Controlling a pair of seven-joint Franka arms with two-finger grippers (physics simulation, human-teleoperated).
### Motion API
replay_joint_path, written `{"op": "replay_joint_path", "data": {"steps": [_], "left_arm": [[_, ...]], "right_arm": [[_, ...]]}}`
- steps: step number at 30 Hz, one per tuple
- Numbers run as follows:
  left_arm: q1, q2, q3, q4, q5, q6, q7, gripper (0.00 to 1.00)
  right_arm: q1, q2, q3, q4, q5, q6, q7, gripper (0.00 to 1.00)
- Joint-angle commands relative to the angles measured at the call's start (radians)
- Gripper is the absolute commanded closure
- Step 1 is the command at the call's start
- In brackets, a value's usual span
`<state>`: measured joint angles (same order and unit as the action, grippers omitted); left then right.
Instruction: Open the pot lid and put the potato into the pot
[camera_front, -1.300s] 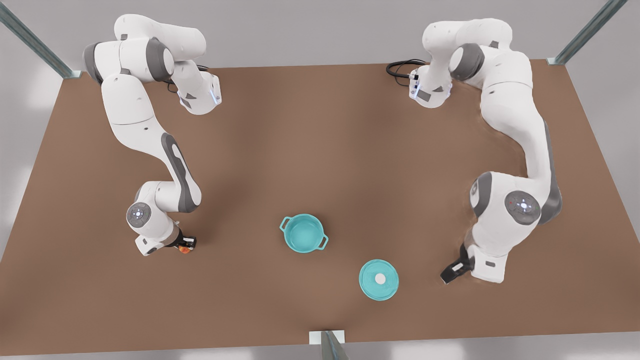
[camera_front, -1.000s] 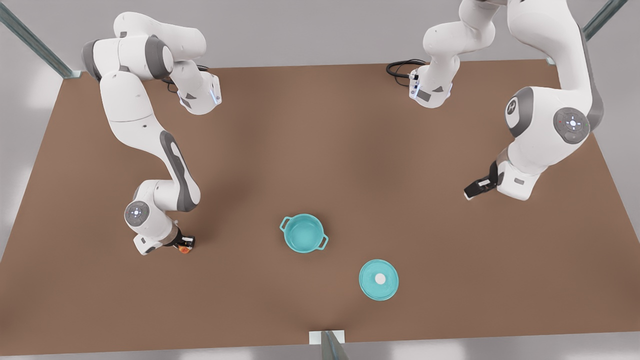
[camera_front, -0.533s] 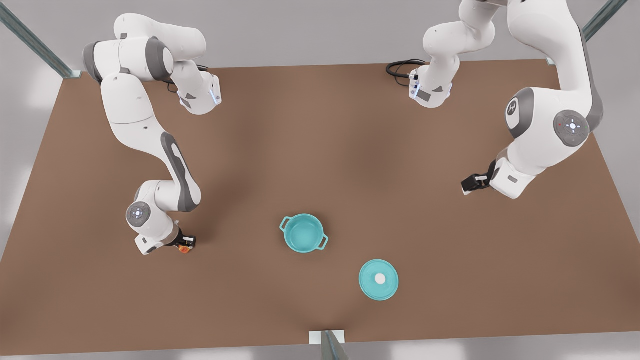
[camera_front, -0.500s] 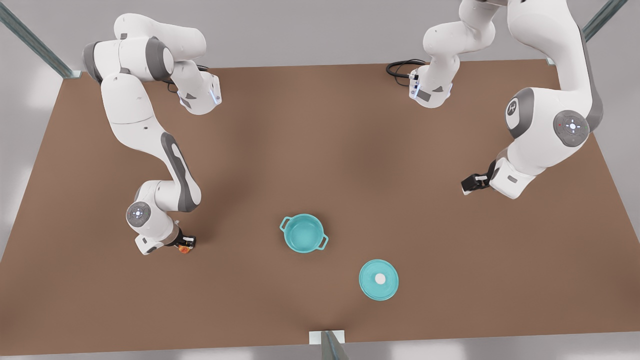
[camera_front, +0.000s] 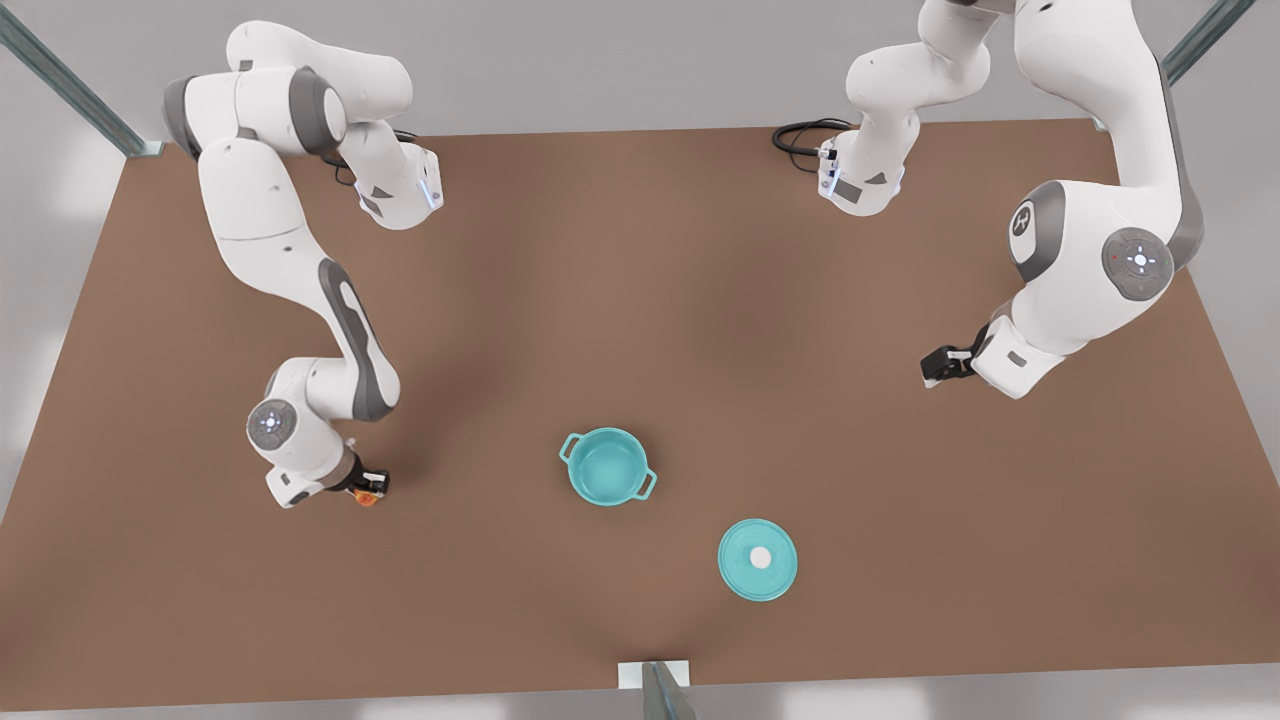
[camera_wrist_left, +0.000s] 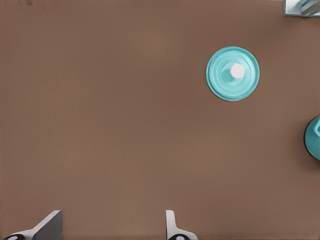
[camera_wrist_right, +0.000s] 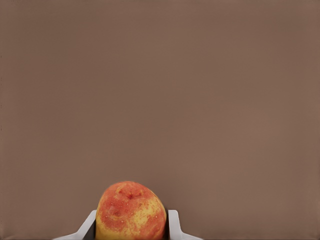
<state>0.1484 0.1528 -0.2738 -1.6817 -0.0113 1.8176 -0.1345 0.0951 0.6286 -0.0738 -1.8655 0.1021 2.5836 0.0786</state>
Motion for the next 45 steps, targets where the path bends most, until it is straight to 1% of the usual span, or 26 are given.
{"op": "replay_joint_path", "data": {"steps": [1,4,7,8,10,14,16,21,25,28,33,35,38,42,43,44,45], "left_arm": [[0.000,0.001,-0.001,0.000,0.022,-0.001,0.072,0.00],[-0.001,0.005,-0.001,0.000,0.042,-0.003,0.072,0.00],[-0.001,0.005,-0.001,0.000,0.040,-0.004,0.072,0.00],[-0.001,0.005,-0.001,0.000,0.040,-0.006,0.072,0.00],[-0.001,0.005,-0.001,0.000,0.040,-0.006,0.072,0.00],[-0.001,0.007,-0.001,0.000,0.040,-0.006,0.072,0.00],[-0.003,0.007,-0.001,-0.001,0.040,-0.006,0.072,0.00],[-0.001,0.007,-0.001,-0.001,0.040,-0.006,0.072,0.00],[-0.003,0.007,-0.002,-0.001,0.040,-0.006,0.072,0.00],[-0.003,0.005,-0.002,-0.001,0.042,-0.006,0.070,0.00],[-0.003,0.007,-0.002,-0.001,0.042,-0.006,0.069,0.00],[-0.003,0.007,-0.002,-0.003,0.042,-0.006,0.067,0.00],[-0.004,0.008,-0.002,-0.001,0.042,-0.006,0.066,0.00],[-0.004,0.008,-0.002,-0.003,0.042,-0.006,0.066,0.00],[-0.004,0.007,-0.002,-0.001,0.042,-0.007,0.066,0.00],[-0.004,0.007,-0.002,-0.001,0.042,-0.007,0.062,0.00],[-0.004,0.007,-0.002,-0.001,0.042,-0.007,0.064,0.00]], "right_arm": [[0.000,-0.015,0.000,0.000,-0.005,-0.014,0.015,0.47],[0.012,-0.067,0.000,0.002,-0.002,-0.097,0.067,0.47],[0.064,-0.105,0.000,0.031,0.004,-0.201,0.181,0.47],[0.081,-0.116,0.000,0.060,0.004,-0.266,0.227,0.47],[0.113,-0.121,0.002,0.172,0.002,-0.433,0.334,0.47],[0.221,-0.116,0.000,0.322,0.005,-0.600,0.573,0.47],[0.267,-0.112,0.000,0.374,0.007,-0.634,0.662,0.47],[0.397,-0.030,0.000,0.494,0.008,-0.642,0.889,0.47],[0.471,0.092,0.000,0.634,0.028,-0.638,1.043,0.47],[0.499,0.152,0.000,0.680,0.028,-0.619,1.053,0.47],[0.532,0.235,0.019,0.697,0.042,-0.496,1.061,0.46],[0.537,0.281,0.019,0.741,0.042,-0.488,1.061,0.46],[0.538,0.309,0.019,0.743,0.042,-0.439,1.061,0.46],[0.538,0.329,0.019,0.758,0.042,-0.438,1.061,0.46],[0.538,0.329,0.019,0.758,0.042,-0.438,1.060,0.43],[0.538,0.329,0.019,0.758,0.041,-0.439,1.047,0.00],[0.537,0.327,0.019,0.758,0.041,-0.439,1.047,0.00]]}}
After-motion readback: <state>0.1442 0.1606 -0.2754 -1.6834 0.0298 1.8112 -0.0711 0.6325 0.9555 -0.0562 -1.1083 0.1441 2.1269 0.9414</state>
